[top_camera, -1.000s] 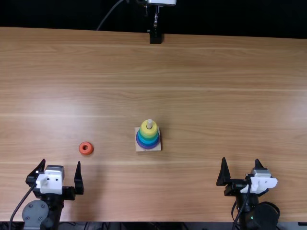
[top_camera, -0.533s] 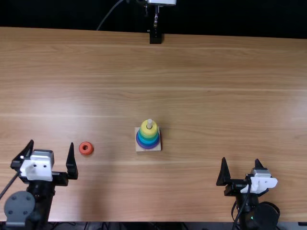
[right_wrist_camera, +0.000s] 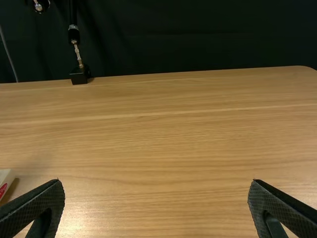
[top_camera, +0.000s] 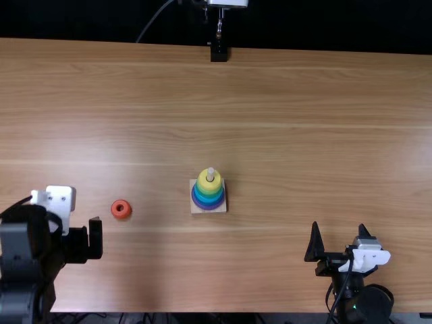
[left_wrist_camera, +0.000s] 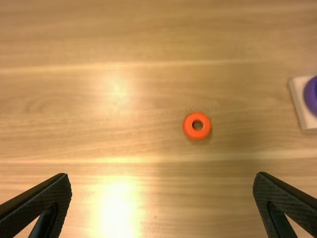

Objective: Build the Hanoi tower: stack the rings onto the peg from bottom to top in this color order: purple, dark blue, light blue, dark green, light green, yellow, orange.

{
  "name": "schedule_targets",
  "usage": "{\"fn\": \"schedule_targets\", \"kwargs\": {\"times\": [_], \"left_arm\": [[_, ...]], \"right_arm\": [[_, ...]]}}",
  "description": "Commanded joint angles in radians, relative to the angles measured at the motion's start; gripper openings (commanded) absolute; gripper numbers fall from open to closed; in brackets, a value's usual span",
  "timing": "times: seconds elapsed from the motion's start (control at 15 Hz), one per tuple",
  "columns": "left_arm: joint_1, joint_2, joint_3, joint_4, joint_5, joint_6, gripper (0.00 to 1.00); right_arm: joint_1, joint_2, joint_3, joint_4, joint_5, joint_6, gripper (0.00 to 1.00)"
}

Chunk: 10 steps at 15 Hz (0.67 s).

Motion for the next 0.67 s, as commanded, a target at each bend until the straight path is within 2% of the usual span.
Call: {"fn": "schedule_targets", "kwargs": {"times": [0.0,0.07,0.2,0.47,0.6], "left_arm": [[-0.004,0.123,0.022,-0.011,0.015,0.008,1.00],[-0.015,0.194,0.022,-0.020,0.030,0.006,1.00],[-0.067,0.324,0.026,-0.022,0.100,0.005,1.00],[-0.089,0.508,0.051,-0.022,0.101,0.006,1.00],[-0.109,0.571,0.049,-0.007,0.092,0.006,1.00]], "right_arm": [[-0.007,-0.013,-0.049,-0.068,0.007,-0.005,1.00],[-0.007,-0.013,-0.049,-0.068,0.007,-0.005,1.00],[-0.007,-0.013,-0.049,-0.068,0.007,-0.005,1.00],[-0.007,-0.013,-0.049,-0.068,0.009,-0.005,1.00],[-0.007,-0.013,-0.049,-0.068,0.007,-0.005,1.00]]}}
